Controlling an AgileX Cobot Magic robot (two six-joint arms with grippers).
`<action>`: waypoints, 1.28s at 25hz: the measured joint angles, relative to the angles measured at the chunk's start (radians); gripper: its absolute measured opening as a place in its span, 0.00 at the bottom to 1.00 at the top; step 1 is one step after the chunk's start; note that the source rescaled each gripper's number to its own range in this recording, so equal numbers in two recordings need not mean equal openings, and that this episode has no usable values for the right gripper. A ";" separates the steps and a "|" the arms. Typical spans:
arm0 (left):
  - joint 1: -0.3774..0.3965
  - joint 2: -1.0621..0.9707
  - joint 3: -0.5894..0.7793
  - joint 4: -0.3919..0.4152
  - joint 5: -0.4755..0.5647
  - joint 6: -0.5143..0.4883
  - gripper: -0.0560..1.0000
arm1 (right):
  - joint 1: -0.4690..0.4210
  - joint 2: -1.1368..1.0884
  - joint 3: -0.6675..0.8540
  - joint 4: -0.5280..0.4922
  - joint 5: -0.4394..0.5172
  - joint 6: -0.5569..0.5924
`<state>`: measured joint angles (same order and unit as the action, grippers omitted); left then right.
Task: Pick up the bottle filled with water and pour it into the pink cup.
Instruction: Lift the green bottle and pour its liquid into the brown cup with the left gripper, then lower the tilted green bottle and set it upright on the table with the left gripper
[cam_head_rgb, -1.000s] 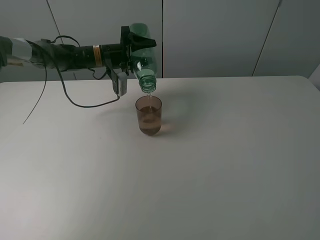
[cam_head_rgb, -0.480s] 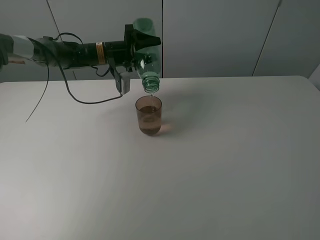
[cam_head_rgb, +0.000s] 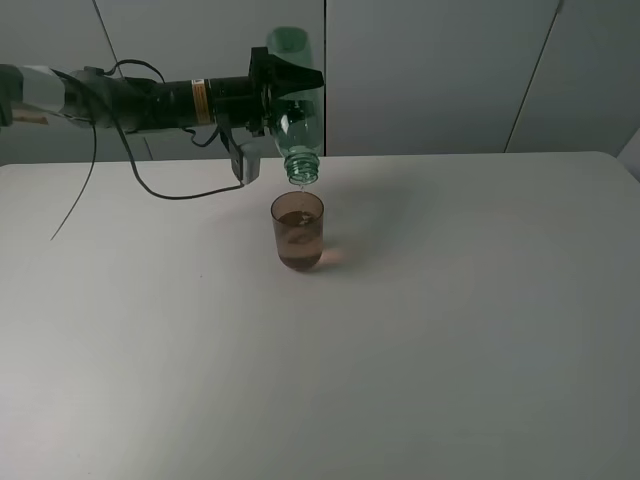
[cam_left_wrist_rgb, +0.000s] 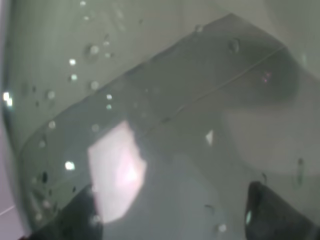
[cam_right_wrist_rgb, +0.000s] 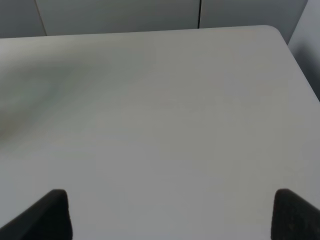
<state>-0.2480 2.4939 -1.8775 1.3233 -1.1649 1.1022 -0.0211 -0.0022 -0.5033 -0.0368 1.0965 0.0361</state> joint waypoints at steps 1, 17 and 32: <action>0.000 0.000 0.000 0.002 0.000 0.008 0.05 | 0.000 0.000 0.000 0.000 0.000 0.000; -0.004 0.000 0.000 0.007 0.000 0.075 0.05 | 0.000 0.000 0.000 0.000 0.000 0.000; -0.004 -0.037 0.034 0.017 0.048 -0.228 0.05 | 0.000 0.000 0.000 0.000 0.000 0.000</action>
<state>-0.2520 2.4572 -1.8433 1.3403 -1.1174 0.8742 -0.0211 -0.0022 -0.5033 -0.0368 1.0965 0.0361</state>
